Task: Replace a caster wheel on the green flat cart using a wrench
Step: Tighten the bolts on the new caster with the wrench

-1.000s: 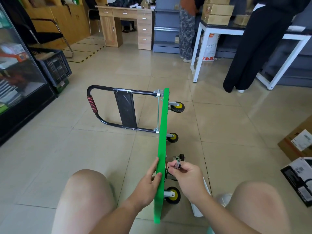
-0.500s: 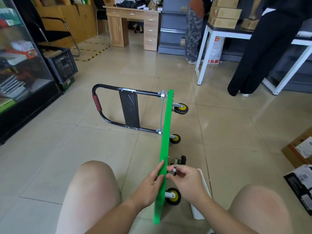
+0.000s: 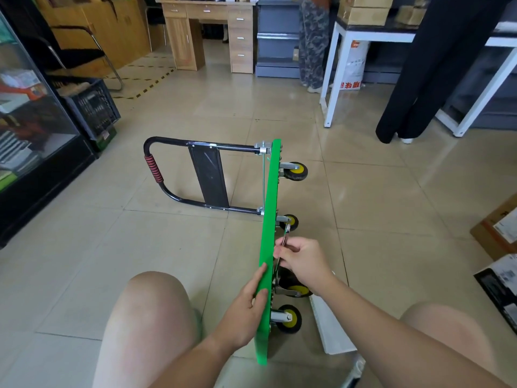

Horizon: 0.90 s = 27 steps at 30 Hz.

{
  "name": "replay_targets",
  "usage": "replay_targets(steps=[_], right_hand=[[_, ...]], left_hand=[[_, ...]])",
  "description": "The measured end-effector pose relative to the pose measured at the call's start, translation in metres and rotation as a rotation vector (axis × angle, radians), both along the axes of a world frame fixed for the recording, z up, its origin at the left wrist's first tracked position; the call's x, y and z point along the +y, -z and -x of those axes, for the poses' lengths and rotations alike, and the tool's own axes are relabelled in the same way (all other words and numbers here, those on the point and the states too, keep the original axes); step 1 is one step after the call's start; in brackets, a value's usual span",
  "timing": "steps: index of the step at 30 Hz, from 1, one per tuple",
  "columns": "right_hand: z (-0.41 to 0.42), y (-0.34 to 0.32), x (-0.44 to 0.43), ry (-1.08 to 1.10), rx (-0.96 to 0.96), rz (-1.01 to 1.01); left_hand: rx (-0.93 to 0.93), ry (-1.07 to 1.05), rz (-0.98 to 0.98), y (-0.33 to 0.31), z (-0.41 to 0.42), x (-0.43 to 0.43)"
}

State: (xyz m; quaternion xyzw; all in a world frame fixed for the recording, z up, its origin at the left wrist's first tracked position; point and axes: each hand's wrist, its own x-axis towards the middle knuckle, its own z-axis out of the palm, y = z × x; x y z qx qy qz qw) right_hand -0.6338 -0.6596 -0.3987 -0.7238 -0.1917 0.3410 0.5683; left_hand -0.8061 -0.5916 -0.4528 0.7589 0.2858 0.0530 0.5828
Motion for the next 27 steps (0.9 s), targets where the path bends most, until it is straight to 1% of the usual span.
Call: replay_targets(steps=[2, 6, 9, 12, 16, 19, 27], right_hand=[[-0.002, -0.005, 0.000, 0.042, 0.031, -0.013], [-0.002, -0.015, -0.009, 0.145, 0.019, -0.054], [0.003, -0.021, -0.015, 0.194, 0.060, -0.095], [0.013, -0.030, -0.022, 0.168, 0.086, -0.134], [0.029, -0.029, -0.033, 0.061, -0.036, -0.100], [0.044, -0.023, -0.043, 0.105, -0.071, -0.134], [0.070, 0.001, -0.055, 0.199, -0.049, -0.238]], left_hand=[[0.008, 0.007, 0.010, 0.000, -0.001, 0.001], [0.027, 0.005, 0.005, 0.001, -0.003, 0.002], [0.004, -0.008, 0.021, 0.007, -0.005, 0.003], [-0.026, -0.026, 0.038, 0.009, -0.006, 0.003], [-0.033, -0.035, 0.034, 0.006, -0.004, 0.001], [-0.027, -0.027, 0.010, 0.000, -0.003, 0.000], [-0.033, -0.040, 0.013, -0.005, -0.002, -0.003]])
